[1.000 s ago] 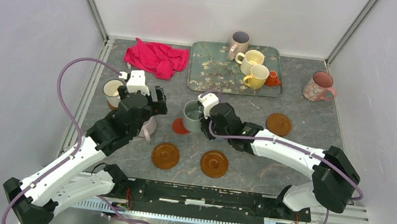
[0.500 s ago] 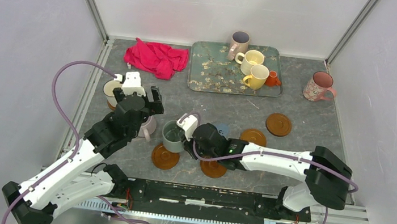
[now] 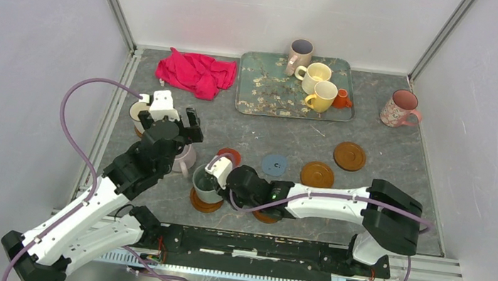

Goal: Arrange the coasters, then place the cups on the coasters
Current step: Place the cup on the coaster.

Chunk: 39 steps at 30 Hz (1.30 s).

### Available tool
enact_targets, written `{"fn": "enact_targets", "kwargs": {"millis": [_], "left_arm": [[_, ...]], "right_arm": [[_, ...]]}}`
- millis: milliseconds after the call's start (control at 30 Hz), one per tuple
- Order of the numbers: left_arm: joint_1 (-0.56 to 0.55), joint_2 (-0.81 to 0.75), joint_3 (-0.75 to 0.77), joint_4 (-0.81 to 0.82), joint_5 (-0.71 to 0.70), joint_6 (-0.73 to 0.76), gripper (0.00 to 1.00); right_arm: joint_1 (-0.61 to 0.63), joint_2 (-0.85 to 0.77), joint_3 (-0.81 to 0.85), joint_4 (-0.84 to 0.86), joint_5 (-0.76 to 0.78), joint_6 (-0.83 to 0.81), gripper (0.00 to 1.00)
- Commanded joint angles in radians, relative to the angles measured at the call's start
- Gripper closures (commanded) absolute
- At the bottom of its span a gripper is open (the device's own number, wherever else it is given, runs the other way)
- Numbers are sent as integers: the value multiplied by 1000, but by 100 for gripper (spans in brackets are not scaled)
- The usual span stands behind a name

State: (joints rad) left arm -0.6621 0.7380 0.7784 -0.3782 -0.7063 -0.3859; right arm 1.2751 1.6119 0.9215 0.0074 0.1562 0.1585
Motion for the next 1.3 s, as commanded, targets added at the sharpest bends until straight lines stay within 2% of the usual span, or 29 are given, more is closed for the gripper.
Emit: {"fn": "enact_targets", "kwargs": {"millis": [0,1267], "left_arm": [[7,-10,-5,43,-31,-62,0],[9,8,-5,40,-16,-62,0]], "right_arm": [[25,-2,87,153,32,-20,100],[60,17,13,178,35,37,100]]}}
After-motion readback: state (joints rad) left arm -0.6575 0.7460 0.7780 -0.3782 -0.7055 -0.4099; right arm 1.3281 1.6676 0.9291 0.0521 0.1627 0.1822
